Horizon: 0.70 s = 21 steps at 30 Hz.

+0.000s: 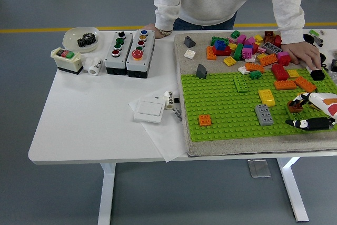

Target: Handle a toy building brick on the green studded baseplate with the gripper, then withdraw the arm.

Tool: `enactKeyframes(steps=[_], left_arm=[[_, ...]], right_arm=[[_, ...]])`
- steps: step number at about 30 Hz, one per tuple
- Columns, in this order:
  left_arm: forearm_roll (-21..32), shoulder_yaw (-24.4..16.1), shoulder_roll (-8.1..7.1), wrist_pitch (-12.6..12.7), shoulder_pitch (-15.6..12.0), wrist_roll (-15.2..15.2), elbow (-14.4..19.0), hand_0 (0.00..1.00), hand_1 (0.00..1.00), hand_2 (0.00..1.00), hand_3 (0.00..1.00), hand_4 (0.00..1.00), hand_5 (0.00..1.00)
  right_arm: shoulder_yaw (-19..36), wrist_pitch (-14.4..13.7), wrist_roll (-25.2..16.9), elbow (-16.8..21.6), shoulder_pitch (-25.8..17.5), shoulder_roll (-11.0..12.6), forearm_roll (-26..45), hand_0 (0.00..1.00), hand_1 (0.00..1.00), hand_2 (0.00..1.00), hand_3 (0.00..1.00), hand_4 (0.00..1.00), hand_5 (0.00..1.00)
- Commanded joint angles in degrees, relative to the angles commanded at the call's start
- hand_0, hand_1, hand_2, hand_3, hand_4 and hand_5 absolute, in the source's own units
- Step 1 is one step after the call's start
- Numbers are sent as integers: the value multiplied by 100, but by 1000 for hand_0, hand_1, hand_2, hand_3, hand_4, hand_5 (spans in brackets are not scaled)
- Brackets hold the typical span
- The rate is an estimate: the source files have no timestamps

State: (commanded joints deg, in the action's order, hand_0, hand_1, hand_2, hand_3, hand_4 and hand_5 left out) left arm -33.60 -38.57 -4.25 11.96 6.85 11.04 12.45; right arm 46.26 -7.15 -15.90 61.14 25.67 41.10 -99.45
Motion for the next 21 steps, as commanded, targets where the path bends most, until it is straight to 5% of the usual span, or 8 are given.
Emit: enactKeyframes(steps=[21], left_arm=[[34, 35, -6, 3, 59, -7, 1, 800, 818, 802, 654, 709, 626]], right_arm=[[-137, -2, 35, -111, 121, -58, -51, 689, 691, 724, 652, 901, 660]])
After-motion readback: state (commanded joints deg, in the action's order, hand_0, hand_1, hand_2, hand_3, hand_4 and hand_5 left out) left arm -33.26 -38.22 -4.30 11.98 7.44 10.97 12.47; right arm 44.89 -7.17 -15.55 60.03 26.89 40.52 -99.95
